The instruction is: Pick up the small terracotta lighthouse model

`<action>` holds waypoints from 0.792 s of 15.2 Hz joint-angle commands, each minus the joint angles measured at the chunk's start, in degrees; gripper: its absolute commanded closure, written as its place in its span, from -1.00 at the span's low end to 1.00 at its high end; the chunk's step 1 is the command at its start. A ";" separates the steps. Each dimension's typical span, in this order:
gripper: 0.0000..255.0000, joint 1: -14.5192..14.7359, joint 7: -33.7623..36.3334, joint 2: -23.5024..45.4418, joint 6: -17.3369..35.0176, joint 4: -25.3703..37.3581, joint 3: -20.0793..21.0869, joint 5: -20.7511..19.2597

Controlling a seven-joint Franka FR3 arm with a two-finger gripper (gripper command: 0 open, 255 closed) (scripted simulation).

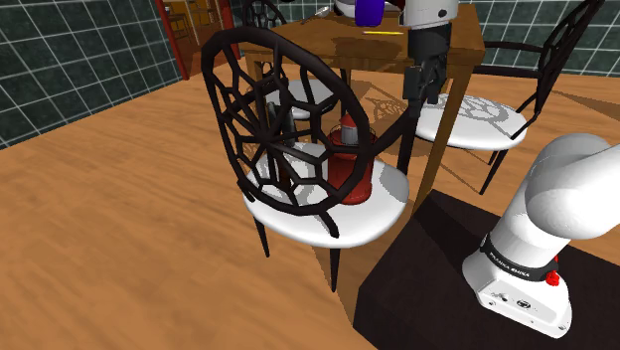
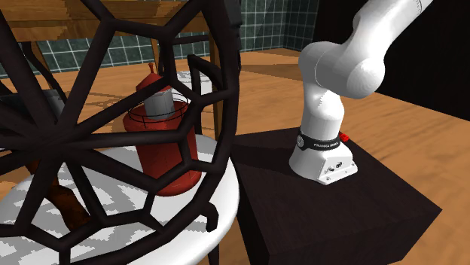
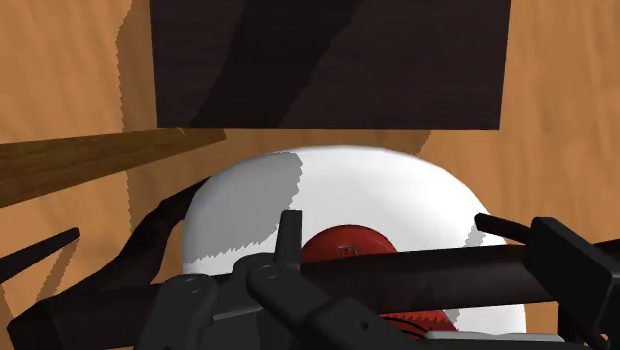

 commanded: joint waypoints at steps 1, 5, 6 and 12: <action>-1.00 0.00 0.00 0.00 0.00 0.00 0.00 0.00; -1.00 0.20 -1.26 19.60 -8.24 16.03 -2.20 3.00; -1.00 0.23 -1.59 24.36 -10.67 20.23 -2.72 3.86; -1.00 -0.75 -2.76 53.11 -27.95 47.97 -4.76 10.05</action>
